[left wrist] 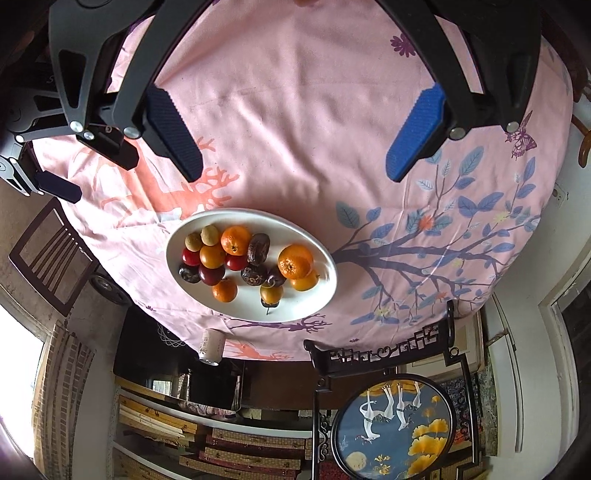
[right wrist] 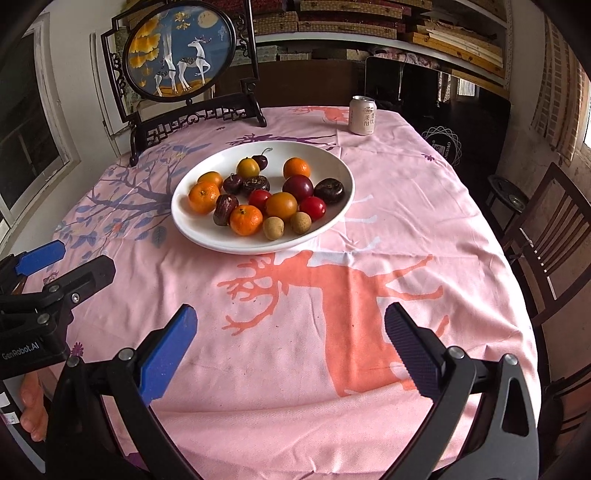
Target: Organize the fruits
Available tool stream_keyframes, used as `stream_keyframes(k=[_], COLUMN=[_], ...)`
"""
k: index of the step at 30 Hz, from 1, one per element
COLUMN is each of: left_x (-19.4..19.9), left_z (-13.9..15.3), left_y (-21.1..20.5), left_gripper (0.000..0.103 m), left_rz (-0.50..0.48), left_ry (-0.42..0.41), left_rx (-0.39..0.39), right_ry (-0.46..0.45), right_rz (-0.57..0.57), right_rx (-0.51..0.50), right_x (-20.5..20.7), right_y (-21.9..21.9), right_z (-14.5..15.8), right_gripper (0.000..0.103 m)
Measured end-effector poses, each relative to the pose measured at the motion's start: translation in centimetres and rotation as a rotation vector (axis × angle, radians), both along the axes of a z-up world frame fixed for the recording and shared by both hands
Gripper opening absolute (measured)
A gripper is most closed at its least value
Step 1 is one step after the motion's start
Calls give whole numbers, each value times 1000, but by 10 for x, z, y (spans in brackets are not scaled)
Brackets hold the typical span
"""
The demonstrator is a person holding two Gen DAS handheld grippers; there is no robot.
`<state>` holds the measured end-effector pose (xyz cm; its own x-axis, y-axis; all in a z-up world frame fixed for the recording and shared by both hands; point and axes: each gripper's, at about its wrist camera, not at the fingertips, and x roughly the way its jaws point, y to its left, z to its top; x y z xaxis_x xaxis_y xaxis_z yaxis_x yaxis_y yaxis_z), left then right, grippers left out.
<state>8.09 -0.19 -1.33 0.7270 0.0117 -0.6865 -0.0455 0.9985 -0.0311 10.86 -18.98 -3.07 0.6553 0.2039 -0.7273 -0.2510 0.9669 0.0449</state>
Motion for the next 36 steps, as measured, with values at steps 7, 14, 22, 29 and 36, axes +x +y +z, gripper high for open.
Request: stream_keyframes(k=[7, 14, 22, 29, 36], left_x=[-3, -2, -2, 2, 3], left_z=[0, 0, 1, 0, -2], left_y=[-1, -2, -3, -2, 1], left_gripper=[101, 101, 101, 101, 101], left_rz=[-4, -5, 0, -2, 4], left_ry=[2, 2, 1, 12, 19], left_rx=[0, 2, 22, 13, -1], right_ry=[1, 5, 8, 8, 8], right_rz=[8, 5, 8, 7, 7], right_rx=[-11, -9, -7, -7, -6], right_x=[-2, -1, 0, 0, 0], right_y=[4, 4, 5, 5, 5], right_z=[0, -1, -3, -2, -3], right_gripper=[102, 102, 102, 102, 102])
